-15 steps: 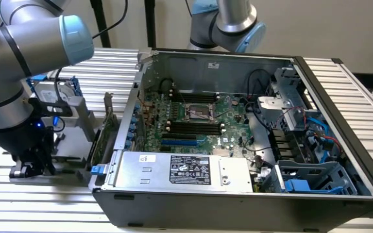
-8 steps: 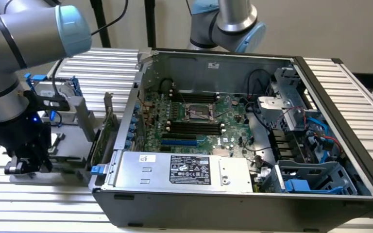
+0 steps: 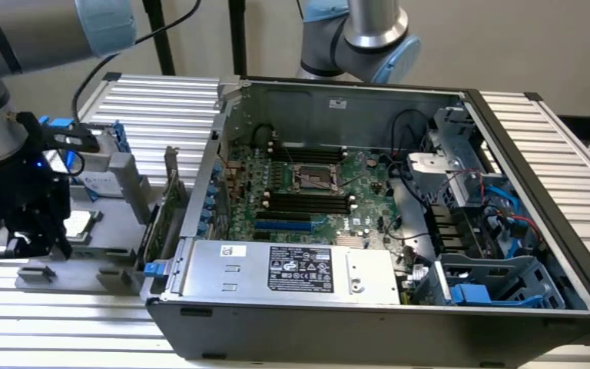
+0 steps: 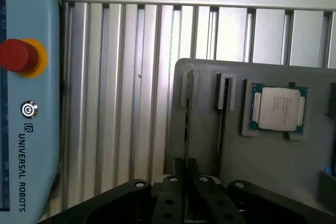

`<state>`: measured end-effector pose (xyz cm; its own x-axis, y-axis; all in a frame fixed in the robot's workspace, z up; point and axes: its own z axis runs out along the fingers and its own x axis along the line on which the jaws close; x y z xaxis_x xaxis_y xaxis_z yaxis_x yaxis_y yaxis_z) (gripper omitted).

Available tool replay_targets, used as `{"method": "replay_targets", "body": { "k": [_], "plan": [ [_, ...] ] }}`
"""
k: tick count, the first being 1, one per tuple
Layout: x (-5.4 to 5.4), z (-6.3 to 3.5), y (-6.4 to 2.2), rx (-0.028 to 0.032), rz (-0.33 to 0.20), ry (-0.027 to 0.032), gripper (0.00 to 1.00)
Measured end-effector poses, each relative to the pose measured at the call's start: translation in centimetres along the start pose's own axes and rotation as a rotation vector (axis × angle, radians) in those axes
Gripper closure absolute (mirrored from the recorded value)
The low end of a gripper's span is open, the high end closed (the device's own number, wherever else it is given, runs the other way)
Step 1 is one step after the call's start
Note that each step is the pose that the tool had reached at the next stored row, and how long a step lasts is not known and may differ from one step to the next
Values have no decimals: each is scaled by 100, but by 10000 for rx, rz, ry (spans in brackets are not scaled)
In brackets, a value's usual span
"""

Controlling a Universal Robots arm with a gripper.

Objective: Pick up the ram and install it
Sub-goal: 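Pick up the ram and move it above insertion slot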

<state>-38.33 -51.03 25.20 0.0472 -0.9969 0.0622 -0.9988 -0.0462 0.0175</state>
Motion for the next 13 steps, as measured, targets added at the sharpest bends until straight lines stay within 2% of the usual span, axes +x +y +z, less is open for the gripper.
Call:
{"method": "replay_targets", "body": {
  "k": [7,13],
  "plan": [
    [22,-315,-47,1,1,0,86],
    [48,-591,-221,3,-12,-24,86]
  ]
}}
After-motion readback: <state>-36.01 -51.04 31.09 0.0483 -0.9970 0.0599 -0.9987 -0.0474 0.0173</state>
